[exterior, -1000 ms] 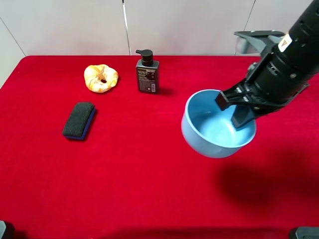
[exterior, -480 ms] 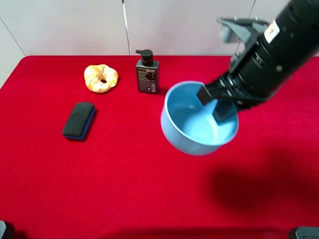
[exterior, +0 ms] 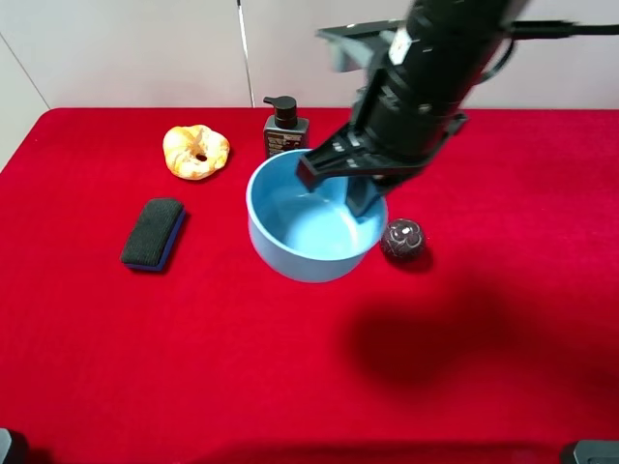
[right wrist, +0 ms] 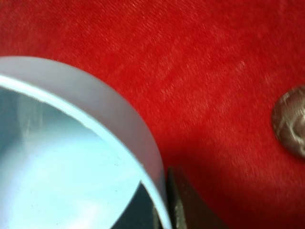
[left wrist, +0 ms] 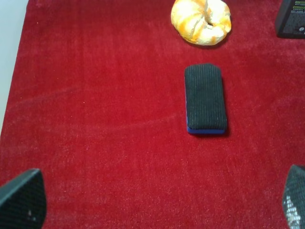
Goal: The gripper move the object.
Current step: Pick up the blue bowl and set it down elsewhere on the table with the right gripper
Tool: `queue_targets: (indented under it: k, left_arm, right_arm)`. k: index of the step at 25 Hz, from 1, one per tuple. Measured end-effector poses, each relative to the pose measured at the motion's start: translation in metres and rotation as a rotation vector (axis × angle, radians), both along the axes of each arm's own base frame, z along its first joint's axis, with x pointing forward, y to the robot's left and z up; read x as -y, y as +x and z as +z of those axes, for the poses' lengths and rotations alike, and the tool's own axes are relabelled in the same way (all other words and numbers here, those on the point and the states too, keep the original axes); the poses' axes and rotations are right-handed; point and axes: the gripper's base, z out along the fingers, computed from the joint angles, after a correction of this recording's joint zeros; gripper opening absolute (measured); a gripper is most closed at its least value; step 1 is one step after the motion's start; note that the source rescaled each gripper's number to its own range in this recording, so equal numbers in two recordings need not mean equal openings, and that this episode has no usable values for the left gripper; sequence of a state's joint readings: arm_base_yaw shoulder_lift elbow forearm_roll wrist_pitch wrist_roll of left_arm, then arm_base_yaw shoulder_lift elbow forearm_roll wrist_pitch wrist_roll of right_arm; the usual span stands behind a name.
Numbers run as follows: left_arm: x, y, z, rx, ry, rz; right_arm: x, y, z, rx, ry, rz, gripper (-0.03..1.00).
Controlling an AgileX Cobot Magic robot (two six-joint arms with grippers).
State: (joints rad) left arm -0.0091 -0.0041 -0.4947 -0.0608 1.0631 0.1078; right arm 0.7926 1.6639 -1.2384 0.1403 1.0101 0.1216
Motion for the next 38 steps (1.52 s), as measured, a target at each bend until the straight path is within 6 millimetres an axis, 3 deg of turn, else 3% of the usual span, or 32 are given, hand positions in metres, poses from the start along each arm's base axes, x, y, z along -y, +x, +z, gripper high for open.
queue_targets:
  k: [19, 26, 38]
  left_arm:
    - [0.000, 0.000, 0.000, 0.000, 0.000, 0.000]
    - [0.000, 0.000, 0.000, 0.000, 0.000, 0.000]
    - [0.000, 0.000, 0.000, 0.000, 0.000, 0.000]
  right_arm:
    - [-0.060, 0.048, -0.041, -0.005, 0.001, 0.072, 0.00]
    - [-0.089, 0.048, -0.057, 0.005, -0.002, 0.126, 0.00]
    - [-0.114, 0.046, -0.085, 0.055, 0.034, 0.154, 0.00]
